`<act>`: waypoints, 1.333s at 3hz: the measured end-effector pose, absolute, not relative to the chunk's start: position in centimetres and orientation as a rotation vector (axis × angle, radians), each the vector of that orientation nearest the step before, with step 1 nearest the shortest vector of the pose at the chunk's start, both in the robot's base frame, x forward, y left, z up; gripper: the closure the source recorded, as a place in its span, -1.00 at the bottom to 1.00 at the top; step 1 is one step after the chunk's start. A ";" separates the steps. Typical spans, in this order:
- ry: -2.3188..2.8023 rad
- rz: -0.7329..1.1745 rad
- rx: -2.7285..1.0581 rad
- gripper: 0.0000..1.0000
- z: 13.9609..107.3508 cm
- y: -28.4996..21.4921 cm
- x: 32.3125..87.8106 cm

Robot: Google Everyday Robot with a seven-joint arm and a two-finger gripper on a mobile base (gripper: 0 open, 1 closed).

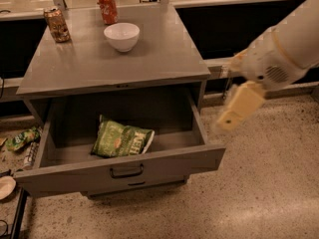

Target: Pick green jalapeno chip bag from top drawer and place on counter

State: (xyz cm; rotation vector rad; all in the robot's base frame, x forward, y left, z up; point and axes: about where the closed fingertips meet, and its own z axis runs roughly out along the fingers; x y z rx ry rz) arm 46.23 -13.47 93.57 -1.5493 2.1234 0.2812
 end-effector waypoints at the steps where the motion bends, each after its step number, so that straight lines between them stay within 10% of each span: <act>1: 2.050 0.509 -1.434 -1.00 90.2 -3.5 49.6; 4: 2.090 0.538 -1.332 -1.00 85.5 2.4 52.1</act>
Offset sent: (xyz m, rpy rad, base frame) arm 0.0877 0.2141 -0.0947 0.2843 0.0564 -0.0279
